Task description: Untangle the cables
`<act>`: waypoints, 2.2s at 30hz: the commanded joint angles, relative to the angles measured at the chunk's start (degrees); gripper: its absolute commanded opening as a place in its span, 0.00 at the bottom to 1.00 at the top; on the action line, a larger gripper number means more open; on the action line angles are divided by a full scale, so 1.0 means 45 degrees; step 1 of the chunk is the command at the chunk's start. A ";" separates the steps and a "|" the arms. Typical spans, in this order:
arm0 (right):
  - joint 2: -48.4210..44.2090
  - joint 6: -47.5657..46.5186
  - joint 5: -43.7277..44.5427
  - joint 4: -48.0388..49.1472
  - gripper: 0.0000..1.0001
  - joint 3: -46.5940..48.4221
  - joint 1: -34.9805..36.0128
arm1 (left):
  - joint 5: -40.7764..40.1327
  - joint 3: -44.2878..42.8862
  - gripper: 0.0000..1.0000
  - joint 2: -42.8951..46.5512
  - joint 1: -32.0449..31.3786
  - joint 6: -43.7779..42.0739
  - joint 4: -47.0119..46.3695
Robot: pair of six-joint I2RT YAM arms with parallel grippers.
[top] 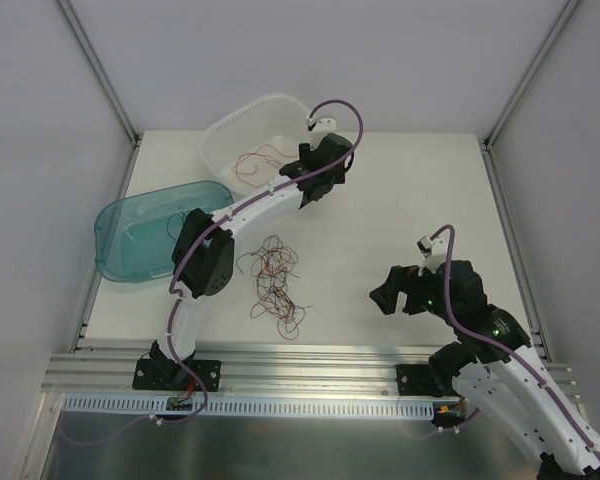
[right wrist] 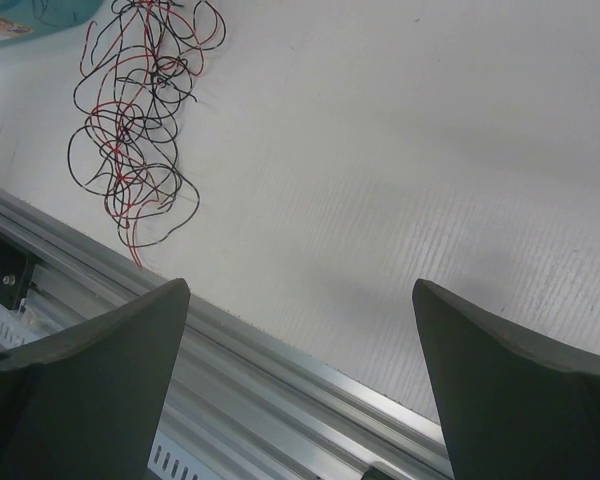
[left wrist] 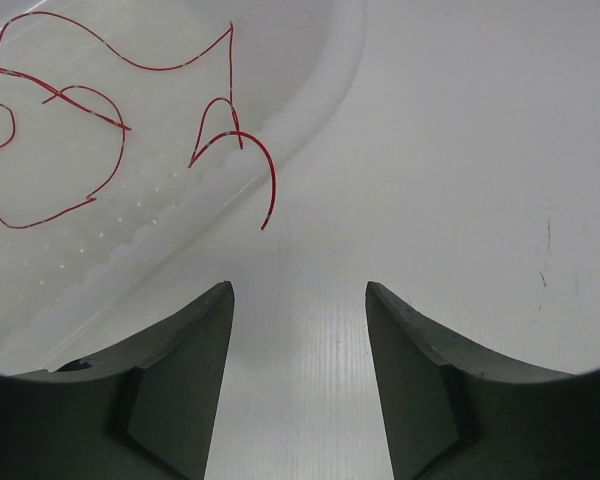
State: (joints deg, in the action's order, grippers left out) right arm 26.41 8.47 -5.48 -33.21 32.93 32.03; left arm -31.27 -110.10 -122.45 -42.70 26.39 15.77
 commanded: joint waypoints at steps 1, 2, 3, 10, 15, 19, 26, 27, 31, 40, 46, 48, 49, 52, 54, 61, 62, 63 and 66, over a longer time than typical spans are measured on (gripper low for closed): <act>-0.0186 0.0110 -0.0267 0.0388 0.99 0.0065 0.0050 | -0.0921 -0.0766 0.56 -0.0677 0.0035 0.0814 -0.0027; -0.0225 0.0110 -0.0268 0.0388 1.00 0.0046 0.0031 | -0.1000 -0.0863 0.56 -0.0930 0.0035 0.0911 -0.0086; -0.0245 0.0110 -0.0268 0.0369 1.00 0.0046 0.0050 | -0.1078 -0.0864 0.56 -0.1010 0.0074 0.1144 -0.0222; -0.0440 0.0052 -0.0248 0.0251 1.00 -0.0012 0.0031 | -0.1782 -0.0533 0.54 -0.1343 0.0250 0.1480 -0.1549; -0.0479 0.0032 -0.0170 0.0154 1.00 -0.0013 0.0030 | -0.1919 -0.0434 0.54 -0.1557 0.0386 0.1205 -0.2566; -0.0538 -0.0046 -0.0150 0.0115 1.00 0.0027 0.0050 | -0.1822 -0.0474 0.53 -0.1655 0.0562 0.1342 -0.2762; -0.0440 -0.0046 -0.0150 0.0115 1.00 0.0027 0.0050 | -0.1568 -0.0454 0.38 -0.1772 0.0719 0.1479 -0.3035; -0.0440 -0.0046 -0.0131 0.0115 1.00 0.0027 0.0050 | -0.1568 -0.0474 0.35 -0.1772 0.0699 0.1479 -0.3113; -0.0382 -0.0007 -0.0189 0.0173 1.00 0.0007 0.0050 | -0.1489 -0.0454 0.13 -0.1753 0.0719 0.1518 -0.3173; -0.0518 0.0090 -0.0229 0.0134 0.99 0.0007 0.0030 | -0.0710 0.0170 0.00 -0.0857 0.0719 0.1635 -0.3192; -0.0518 0.0110 -0.0326 0.0056 0.99 0.0124 0.0030 | 0.0521 0.0872 0.00 0.0451 0.0699 0.1791 -0.3153; -0.0557 0.0149 -0.0326 0.0017 1.00 0.0144 0.0030 | 0.0736 0.0990 0.00 0.0785 0.0738 0.1752 -0.3114; -0.0596 0.0149 -0.0326 -0.0022 0.99 0.0144 0.0050 | 0.0969 0.1107 0.00 0.1115 0.0796 0.1752 -0.3094; -0.0635 0.0188 -0.0326 -0.0081 1.00 0.0202 0.0030 | 0.1399 0.1380 0.00 0.1760 0.1088 0.1830 -0.2958; -0.0655 0.0227 -0.0346 -0.0120 1.00 0.0241 0.0050 | 0.1615 0.1576 0.00 0.2054 0.1381 0.2044 -0.2841; -0.0714 0.0344 -0.0443 -0.0237 1.00 0.0300 0.0030 | 0.2825 0.2338 0.02 0.2622 0.3197 0.3060 -0.2159; -0.0714 0.0325 -0.0463 -0.0237 1.00 0.0300 0.0030 | 0.3098 0.2377 0.04 0.2641 0.3586 0.3196 -0.2041; -0.0694 0.0344 -0.0463 -0.0275 1.00 0.0300 0.0050 | 0.3506 0.2397 0.15 0.2642 0.3745 0.3256 -0.1962; -0.0578 0.0364 -0.0502 -0.0354 1.00 0.0319 0.0030 | 0.3706 0.2573 0.36 0.2797 0.4213 0.3062 -0.1786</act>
State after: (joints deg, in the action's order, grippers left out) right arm 23.94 9.06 -6.72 -34.24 32.91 32.03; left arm -18.26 -99.42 -112.05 -24.62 39.00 5.56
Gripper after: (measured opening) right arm 0.995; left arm 0.310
